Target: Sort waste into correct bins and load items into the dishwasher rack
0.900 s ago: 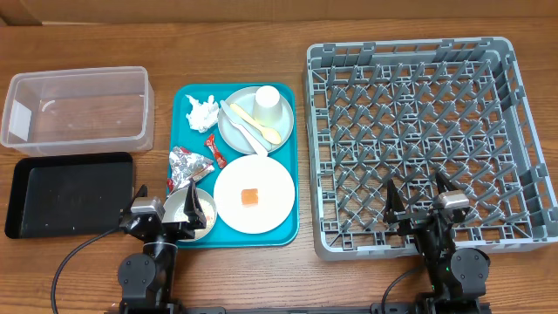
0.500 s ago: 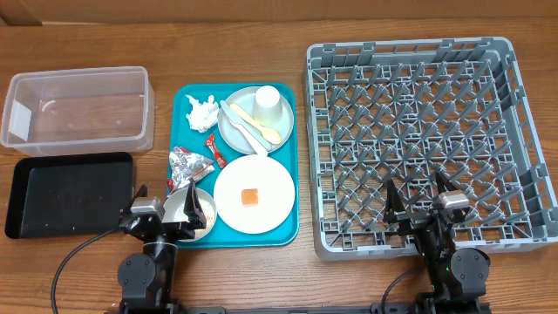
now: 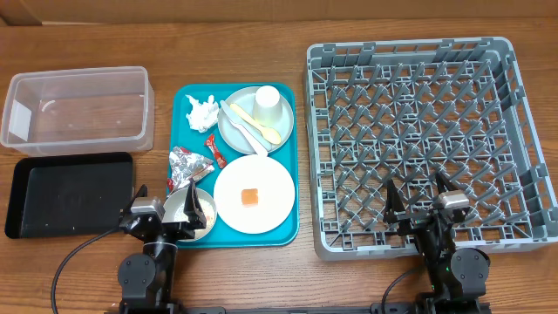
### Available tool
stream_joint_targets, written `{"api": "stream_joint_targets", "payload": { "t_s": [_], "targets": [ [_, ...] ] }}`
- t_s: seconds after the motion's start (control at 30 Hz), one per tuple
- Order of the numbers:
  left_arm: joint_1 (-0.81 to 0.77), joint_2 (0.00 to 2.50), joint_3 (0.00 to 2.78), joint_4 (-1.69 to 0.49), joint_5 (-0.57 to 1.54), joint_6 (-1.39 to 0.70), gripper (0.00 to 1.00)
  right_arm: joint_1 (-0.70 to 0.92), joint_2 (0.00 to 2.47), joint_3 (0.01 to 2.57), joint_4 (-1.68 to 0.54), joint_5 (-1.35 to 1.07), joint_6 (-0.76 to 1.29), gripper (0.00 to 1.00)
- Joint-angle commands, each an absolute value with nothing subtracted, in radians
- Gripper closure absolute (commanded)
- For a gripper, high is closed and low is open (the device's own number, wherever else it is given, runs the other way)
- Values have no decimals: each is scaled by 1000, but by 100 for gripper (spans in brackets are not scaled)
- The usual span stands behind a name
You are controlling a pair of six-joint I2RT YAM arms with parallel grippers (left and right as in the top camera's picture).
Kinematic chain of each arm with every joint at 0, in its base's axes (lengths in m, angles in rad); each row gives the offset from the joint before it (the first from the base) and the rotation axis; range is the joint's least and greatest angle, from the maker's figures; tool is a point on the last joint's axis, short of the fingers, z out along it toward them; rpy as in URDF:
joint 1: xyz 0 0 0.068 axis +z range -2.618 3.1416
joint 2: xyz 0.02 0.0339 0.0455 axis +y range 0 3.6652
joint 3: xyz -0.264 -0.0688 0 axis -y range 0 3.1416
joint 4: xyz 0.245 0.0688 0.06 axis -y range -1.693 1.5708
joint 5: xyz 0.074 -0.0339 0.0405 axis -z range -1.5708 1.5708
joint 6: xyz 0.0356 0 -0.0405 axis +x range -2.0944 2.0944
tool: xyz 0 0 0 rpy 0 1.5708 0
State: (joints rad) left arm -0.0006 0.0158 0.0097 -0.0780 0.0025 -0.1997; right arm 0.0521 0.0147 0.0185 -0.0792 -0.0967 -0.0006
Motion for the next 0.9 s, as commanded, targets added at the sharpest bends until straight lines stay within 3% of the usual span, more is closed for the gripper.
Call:
{"api": "stream_joint_targets", "payload": {
  "t_s": [0.0, 0.8, 0.87],
  "targets": [
    [-9, 8, 5, -77, -7, -176, 0, 46, 3, 8, -76, -90, -4, 0],
    [-9, 8, 5, -77, -8, -176, 0, 46, 3, 8, -76, -90, -4, 0],
    [-9, 8, 5, -75, 52, -258, 0, 46, 3, 8, -76, -90, -4, 0]
  ]
}}
